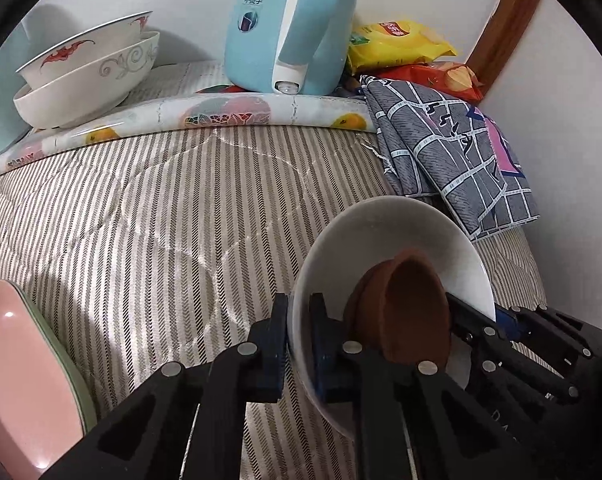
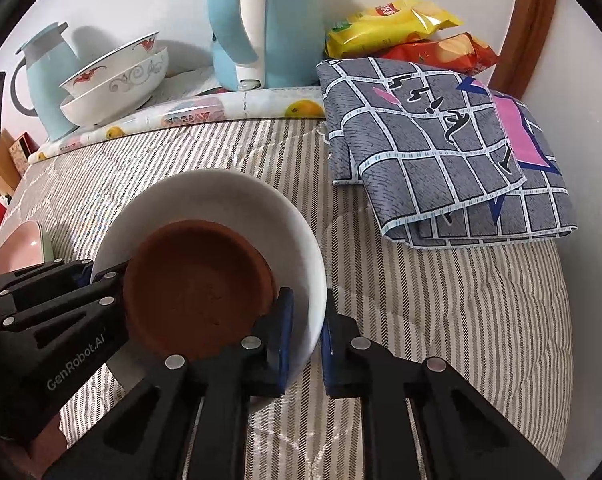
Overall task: Organize plates and bowls
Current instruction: 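Lift the white bowl with the left tool and carry it toward the plate stack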
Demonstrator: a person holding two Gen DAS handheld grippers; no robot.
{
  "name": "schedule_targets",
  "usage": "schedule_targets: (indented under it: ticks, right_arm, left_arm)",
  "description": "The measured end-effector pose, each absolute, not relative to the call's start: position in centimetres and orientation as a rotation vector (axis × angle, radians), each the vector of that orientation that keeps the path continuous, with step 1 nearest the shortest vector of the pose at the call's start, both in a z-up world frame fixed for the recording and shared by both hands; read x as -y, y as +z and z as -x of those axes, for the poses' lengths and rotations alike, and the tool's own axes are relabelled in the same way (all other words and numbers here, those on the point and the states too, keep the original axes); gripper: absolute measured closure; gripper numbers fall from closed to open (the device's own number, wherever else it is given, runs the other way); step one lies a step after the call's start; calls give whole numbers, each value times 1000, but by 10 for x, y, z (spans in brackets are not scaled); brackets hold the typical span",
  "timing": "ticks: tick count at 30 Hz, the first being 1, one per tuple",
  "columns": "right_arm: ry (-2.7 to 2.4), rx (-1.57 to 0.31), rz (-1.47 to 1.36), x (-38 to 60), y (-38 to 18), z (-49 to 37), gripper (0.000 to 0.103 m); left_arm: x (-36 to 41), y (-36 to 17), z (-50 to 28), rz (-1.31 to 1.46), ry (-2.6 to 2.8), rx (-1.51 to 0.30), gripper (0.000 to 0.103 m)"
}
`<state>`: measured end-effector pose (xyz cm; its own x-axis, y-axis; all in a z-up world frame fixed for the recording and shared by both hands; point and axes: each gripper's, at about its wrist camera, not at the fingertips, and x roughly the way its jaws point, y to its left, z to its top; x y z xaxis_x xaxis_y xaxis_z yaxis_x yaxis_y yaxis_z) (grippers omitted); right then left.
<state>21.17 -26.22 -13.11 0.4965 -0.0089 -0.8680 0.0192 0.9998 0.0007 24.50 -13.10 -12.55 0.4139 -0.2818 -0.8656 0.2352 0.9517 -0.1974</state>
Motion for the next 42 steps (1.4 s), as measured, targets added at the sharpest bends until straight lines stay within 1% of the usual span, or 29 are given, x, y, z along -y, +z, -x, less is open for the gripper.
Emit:
schedule_targets:
  ticks: [14, 42]
  right_arm:
    - [33, -1050, -33, 237, -129, -197, 93]
    - [120, -976, 24, 167, -93, -166, 94]
  left_arm:
    - [96, -119, -220, 52, -272, -1090, 92]
    - [21, -86, -184, 129, -193, -1006, 92]
